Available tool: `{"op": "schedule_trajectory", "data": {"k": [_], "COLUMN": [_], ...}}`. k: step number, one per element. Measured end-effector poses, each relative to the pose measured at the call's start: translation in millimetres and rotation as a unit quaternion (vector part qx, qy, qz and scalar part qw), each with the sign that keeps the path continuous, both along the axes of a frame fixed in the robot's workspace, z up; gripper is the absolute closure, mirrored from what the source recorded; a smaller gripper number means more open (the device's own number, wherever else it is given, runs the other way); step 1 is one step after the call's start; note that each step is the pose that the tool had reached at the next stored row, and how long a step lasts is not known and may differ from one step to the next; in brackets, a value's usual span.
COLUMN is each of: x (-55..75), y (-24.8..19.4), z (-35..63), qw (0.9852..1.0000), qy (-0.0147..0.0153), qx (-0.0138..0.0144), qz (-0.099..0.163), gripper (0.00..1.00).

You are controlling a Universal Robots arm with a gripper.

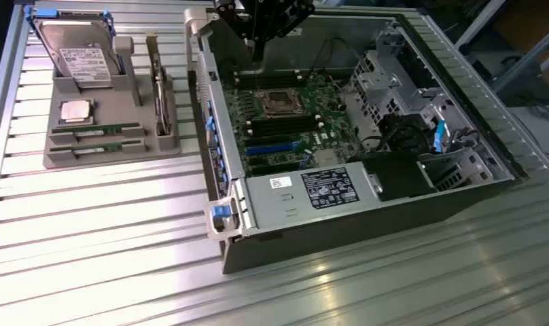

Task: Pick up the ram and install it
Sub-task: 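Reach for the ram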

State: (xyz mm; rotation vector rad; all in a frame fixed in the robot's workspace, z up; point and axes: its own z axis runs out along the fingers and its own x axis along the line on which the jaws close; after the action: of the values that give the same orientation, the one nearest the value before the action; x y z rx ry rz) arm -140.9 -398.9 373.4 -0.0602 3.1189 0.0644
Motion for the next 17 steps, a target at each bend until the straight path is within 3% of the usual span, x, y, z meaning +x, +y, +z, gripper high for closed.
{"op": "schedule_trajectory", "data": {"k": [4, 17], "x": [-9.7, -22.7], "y": [0.0, 0.0], "z": [0.0, 0.0], "qw": [1.0, 1.0], "qy": [0.0, 0.0], "qx": [0.0, 0.0], "qz": [0.0, 0.0], "gripper": [0.89, 0.89]}}
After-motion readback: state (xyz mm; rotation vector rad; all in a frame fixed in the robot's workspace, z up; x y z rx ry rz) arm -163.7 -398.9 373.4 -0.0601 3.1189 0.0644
